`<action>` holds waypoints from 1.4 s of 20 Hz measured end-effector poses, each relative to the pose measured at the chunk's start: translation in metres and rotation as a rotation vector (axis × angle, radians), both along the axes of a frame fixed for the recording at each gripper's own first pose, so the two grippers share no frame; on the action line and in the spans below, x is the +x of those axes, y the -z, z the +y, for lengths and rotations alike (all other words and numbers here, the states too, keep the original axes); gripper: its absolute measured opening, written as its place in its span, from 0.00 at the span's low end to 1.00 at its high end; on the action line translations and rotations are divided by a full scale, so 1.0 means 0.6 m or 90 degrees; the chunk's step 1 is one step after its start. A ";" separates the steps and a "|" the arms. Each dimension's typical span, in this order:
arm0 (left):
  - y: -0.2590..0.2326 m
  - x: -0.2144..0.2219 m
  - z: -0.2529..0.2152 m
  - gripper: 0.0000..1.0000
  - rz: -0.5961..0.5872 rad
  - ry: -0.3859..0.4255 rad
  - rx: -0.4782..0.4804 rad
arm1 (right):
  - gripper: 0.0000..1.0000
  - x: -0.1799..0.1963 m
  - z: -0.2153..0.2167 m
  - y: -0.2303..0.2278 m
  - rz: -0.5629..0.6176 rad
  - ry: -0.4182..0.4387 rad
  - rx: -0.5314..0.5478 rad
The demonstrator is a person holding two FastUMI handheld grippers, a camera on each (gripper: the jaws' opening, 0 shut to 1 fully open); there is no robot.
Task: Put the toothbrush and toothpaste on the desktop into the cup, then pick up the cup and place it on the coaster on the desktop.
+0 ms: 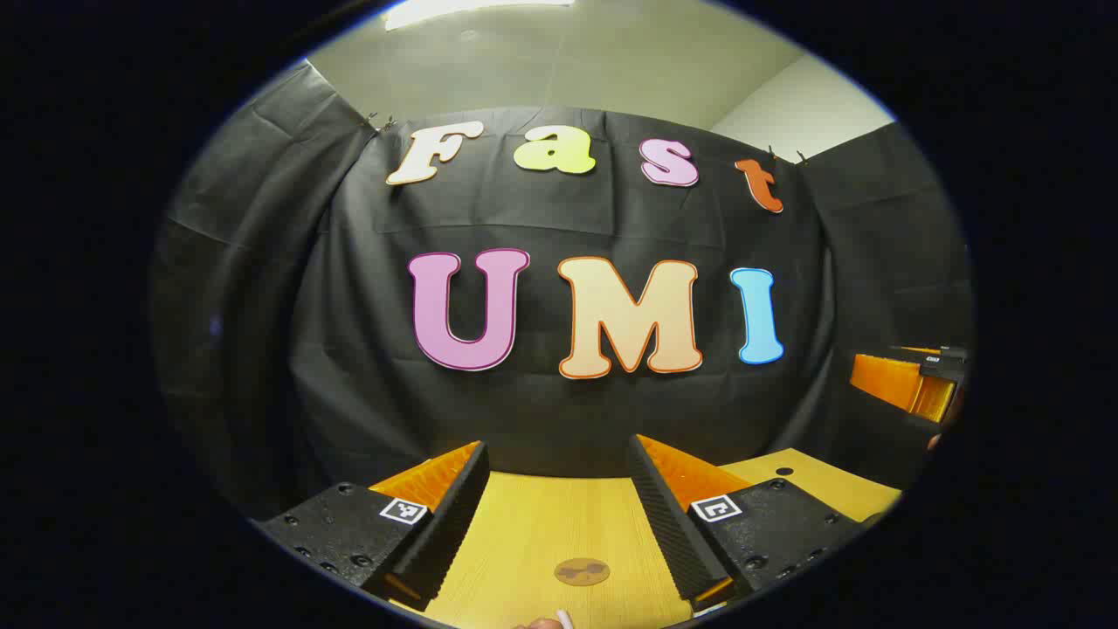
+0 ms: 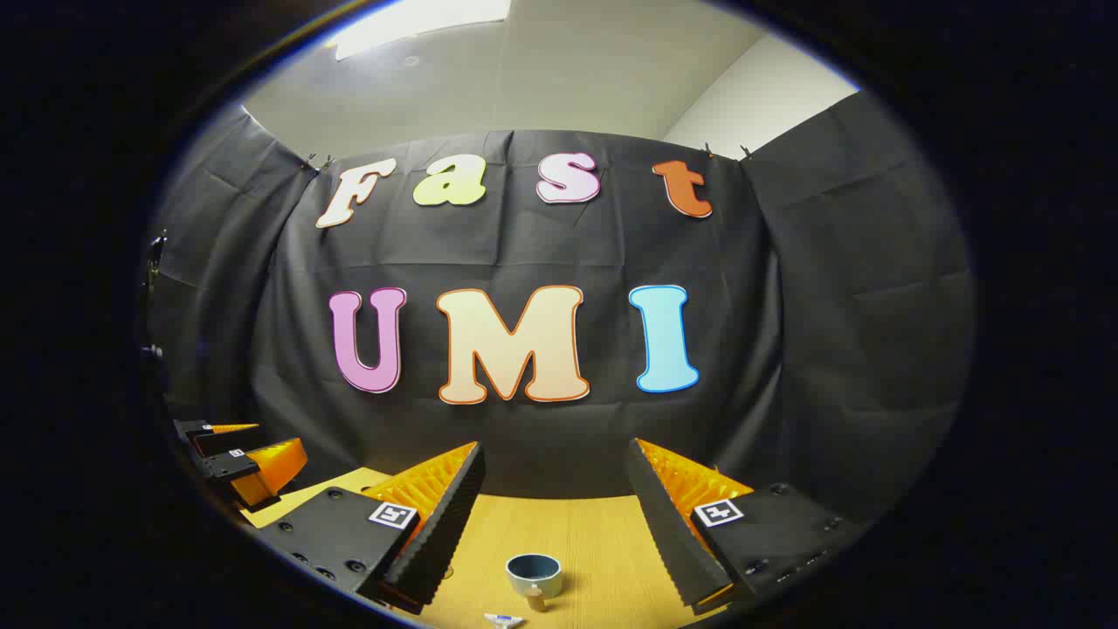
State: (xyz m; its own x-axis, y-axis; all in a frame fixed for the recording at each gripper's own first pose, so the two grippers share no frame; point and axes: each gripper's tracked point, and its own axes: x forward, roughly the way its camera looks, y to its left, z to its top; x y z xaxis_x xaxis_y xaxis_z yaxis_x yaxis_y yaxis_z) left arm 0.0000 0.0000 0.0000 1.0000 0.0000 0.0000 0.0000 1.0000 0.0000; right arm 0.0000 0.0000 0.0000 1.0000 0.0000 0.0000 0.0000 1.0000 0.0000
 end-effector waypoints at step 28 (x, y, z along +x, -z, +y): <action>0.015 0.001 0.031 0.93 0.009 -0.038 0.012 | 1.00 0.057 0.034 0.111 0.128 -0.051 -0.047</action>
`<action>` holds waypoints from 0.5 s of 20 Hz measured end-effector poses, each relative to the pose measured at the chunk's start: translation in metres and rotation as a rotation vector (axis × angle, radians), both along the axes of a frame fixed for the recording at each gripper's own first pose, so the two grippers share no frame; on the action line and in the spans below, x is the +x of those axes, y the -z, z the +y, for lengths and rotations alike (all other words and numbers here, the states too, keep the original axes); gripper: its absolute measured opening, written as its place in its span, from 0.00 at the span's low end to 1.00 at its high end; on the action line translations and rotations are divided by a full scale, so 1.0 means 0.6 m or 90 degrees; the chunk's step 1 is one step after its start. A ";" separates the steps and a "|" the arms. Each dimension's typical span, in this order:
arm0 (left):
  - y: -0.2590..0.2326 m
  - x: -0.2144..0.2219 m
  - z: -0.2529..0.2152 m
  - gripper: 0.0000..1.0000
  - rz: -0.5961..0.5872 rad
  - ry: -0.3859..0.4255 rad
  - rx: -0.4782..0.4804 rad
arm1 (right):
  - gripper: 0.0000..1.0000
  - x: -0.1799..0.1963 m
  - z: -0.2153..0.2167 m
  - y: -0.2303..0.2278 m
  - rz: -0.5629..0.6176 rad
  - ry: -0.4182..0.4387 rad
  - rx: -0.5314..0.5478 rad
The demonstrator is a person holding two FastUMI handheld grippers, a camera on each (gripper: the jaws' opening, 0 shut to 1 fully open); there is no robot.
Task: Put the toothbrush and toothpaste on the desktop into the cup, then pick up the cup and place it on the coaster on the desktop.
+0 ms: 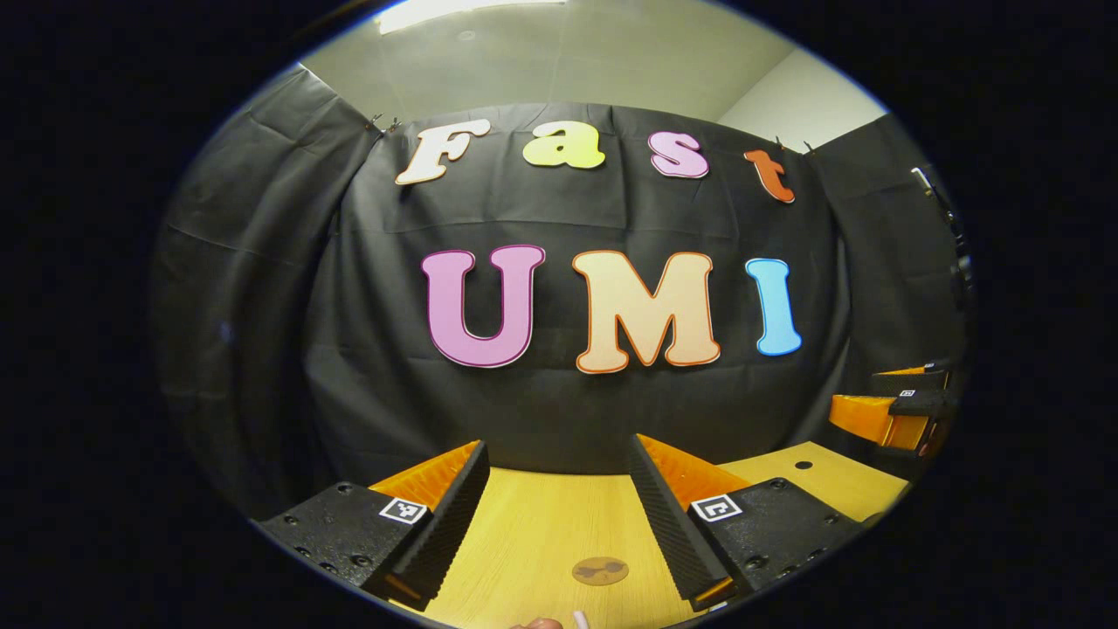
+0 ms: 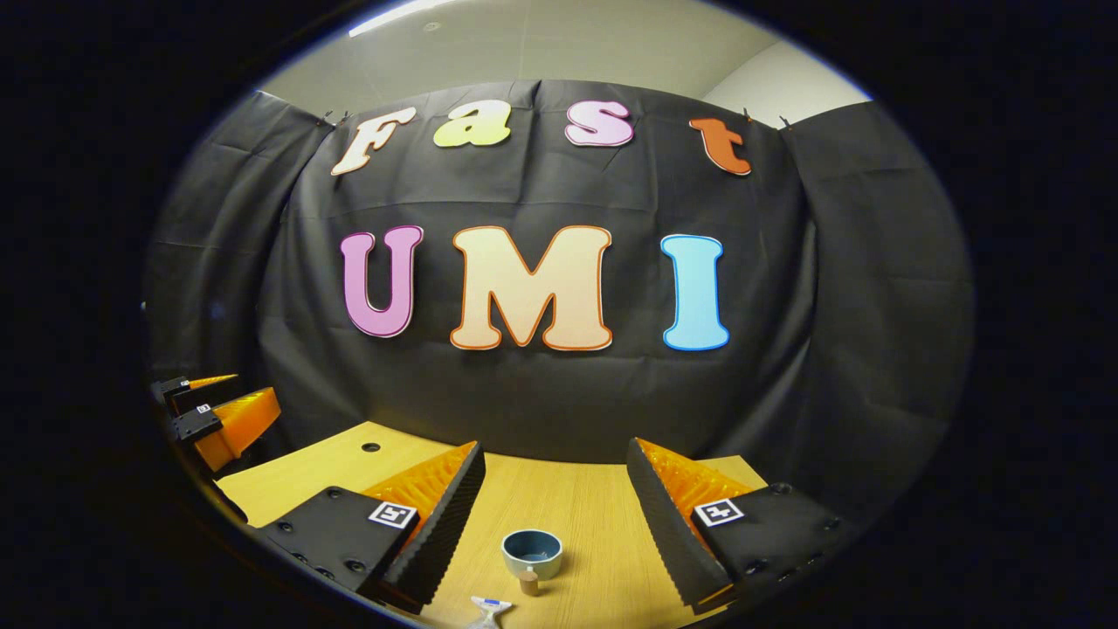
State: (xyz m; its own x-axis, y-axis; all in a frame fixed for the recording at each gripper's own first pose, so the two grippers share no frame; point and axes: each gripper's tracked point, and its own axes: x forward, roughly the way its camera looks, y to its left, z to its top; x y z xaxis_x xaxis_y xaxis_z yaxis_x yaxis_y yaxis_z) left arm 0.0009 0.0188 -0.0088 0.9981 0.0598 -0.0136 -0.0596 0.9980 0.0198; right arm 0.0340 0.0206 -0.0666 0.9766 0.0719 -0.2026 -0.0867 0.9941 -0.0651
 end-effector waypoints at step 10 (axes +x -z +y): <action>-0.003 0.004 0.012 0.93 -0.007 -0.010 0.015 | 1.00 -0.083 0.028 0.216 0.245 -0.060 -0.069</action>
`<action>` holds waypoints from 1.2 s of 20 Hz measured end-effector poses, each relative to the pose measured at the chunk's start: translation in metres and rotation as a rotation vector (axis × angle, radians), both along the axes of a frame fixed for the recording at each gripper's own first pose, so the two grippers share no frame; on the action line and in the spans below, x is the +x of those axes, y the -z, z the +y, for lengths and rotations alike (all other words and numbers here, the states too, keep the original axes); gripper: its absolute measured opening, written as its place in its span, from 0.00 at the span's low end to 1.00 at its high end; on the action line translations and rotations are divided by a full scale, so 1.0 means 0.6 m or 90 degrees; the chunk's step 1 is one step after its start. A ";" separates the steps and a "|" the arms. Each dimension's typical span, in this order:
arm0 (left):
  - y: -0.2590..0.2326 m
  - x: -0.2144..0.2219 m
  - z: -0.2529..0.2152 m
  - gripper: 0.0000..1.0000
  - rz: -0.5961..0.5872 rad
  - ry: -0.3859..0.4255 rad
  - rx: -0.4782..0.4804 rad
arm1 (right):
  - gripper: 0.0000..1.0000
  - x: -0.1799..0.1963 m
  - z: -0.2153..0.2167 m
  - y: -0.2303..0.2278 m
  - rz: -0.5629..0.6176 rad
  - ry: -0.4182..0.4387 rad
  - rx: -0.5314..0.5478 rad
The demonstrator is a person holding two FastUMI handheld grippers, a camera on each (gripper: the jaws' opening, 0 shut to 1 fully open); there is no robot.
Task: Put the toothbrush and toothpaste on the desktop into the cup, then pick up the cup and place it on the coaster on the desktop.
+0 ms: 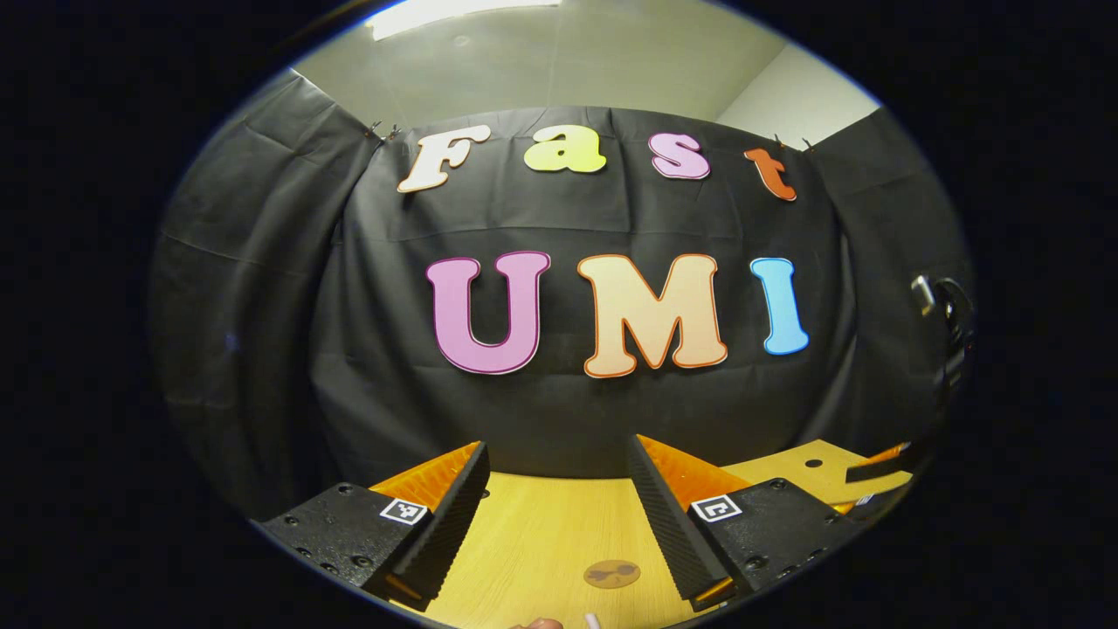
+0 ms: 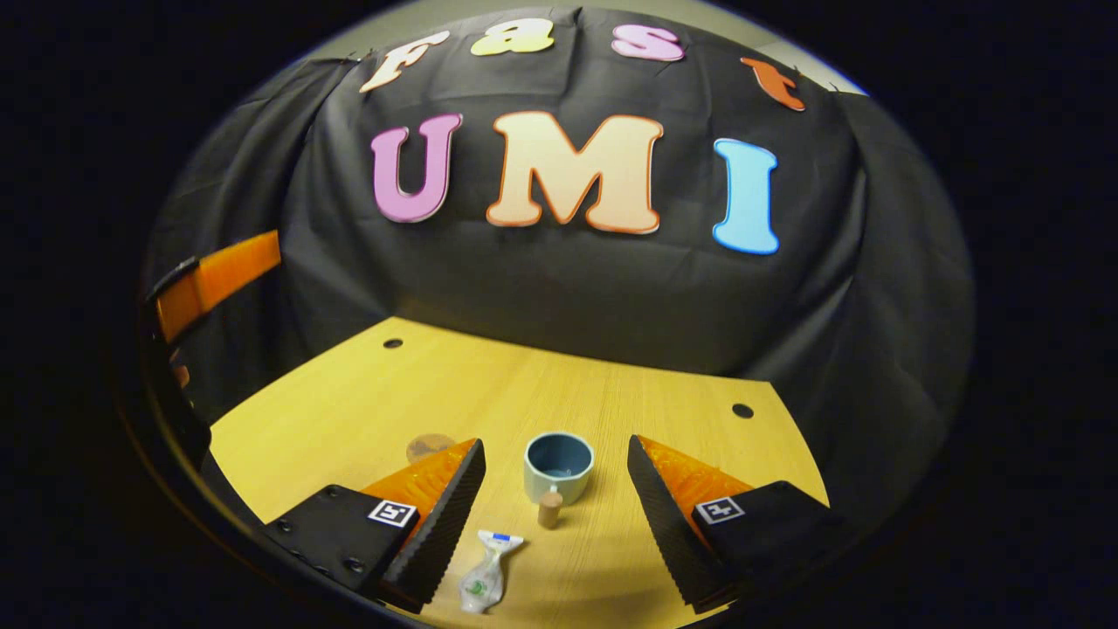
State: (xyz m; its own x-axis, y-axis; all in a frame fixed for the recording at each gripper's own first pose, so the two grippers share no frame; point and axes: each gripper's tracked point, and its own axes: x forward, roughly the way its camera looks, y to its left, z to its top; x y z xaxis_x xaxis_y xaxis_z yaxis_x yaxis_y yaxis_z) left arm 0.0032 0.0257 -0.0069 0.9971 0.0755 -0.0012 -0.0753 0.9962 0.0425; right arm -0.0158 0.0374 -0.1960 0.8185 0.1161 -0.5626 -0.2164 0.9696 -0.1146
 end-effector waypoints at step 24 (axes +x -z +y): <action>0.064 0.009 0.051 0.94 0.062 -0.030 0.007 | 0.86 -0.119 0.028 0.335 0.380 -0.015 -0.053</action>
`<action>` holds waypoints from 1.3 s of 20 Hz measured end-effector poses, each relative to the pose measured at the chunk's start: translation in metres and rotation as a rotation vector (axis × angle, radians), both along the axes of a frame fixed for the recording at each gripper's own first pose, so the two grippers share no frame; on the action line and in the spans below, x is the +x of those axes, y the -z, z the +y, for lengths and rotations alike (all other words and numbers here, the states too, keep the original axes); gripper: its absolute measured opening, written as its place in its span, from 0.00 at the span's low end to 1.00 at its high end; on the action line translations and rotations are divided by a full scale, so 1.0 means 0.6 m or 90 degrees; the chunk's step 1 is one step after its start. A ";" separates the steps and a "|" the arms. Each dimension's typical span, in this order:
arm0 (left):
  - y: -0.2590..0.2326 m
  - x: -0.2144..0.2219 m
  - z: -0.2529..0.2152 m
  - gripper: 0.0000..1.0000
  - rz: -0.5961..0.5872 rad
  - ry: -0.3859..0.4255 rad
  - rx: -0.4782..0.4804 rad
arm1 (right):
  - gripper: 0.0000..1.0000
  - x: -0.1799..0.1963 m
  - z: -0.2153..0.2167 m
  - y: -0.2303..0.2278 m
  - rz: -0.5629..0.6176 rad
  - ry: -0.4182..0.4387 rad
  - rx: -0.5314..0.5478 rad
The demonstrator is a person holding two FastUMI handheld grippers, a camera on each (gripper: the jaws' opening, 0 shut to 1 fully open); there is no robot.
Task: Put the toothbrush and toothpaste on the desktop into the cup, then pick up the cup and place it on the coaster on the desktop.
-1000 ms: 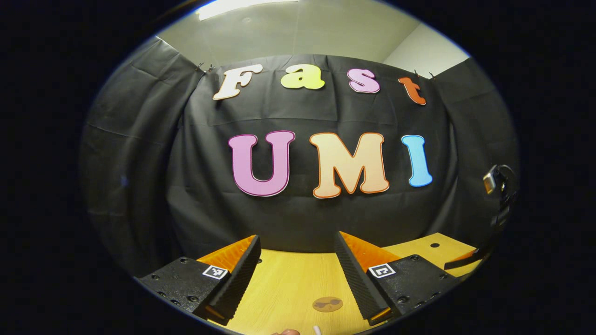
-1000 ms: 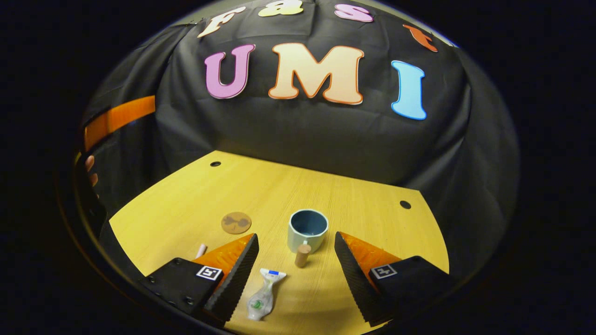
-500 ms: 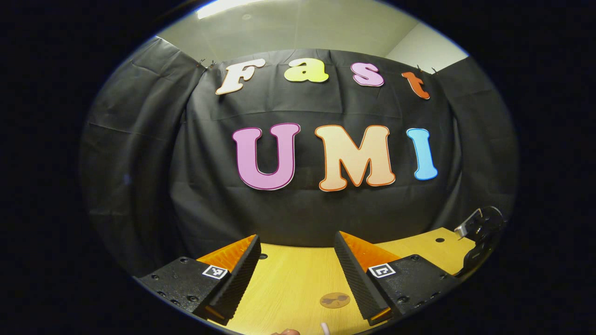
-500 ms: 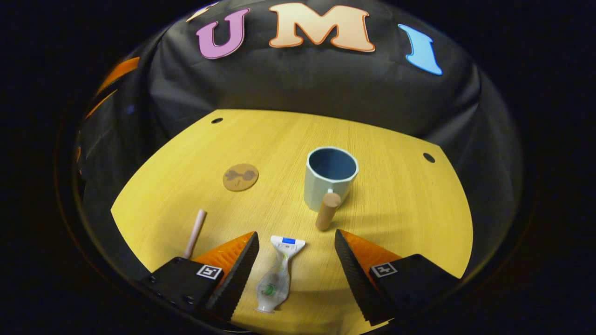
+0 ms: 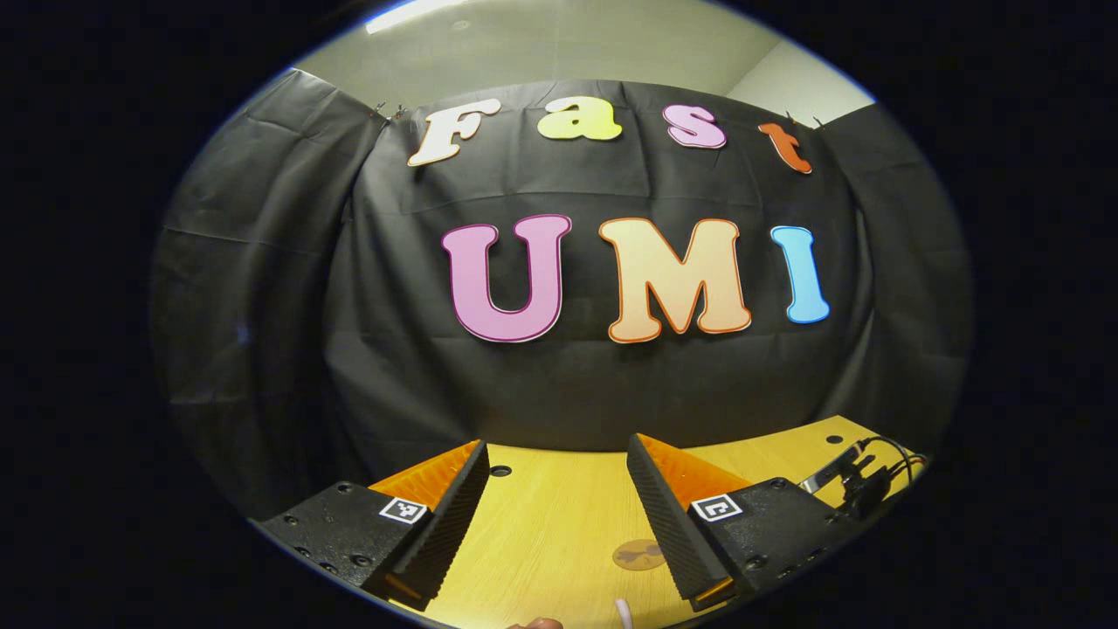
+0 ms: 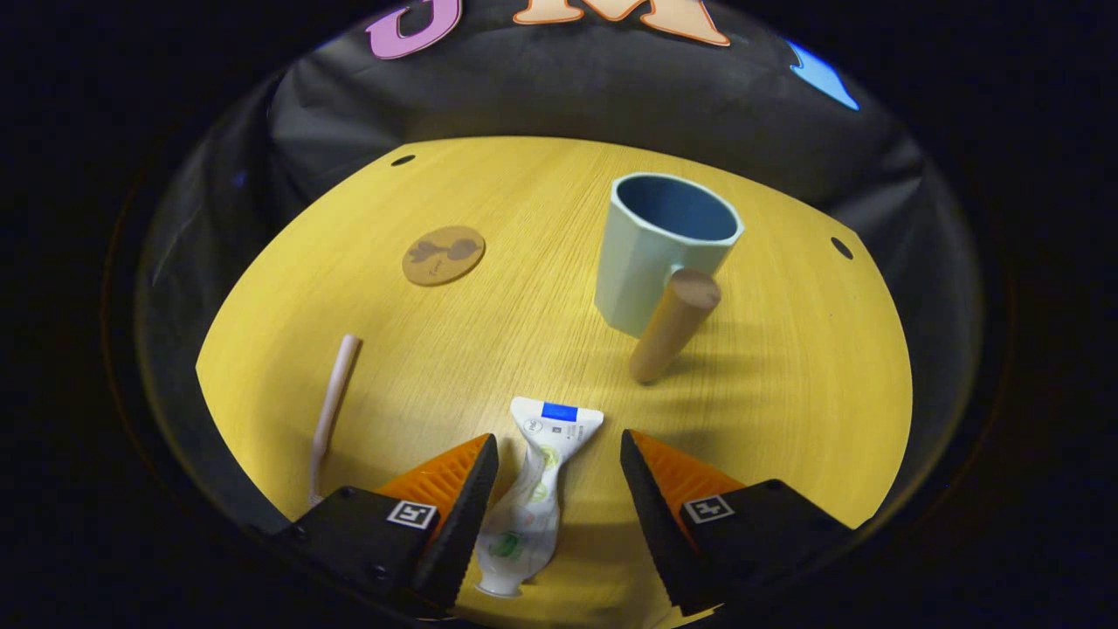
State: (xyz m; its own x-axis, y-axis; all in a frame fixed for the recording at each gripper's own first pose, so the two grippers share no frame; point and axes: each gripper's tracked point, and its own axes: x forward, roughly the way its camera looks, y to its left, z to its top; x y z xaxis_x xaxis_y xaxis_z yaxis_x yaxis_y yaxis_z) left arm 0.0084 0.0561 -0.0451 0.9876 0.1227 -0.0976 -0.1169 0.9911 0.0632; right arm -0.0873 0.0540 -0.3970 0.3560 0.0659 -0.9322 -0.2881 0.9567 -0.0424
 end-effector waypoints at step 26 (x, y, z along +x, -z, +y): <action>0.374 -0.100 -0.087 0.95 0.508 0.065 -0.148 | 0.13 -0.014 0.016 0.010 0.026 -0.023 0.034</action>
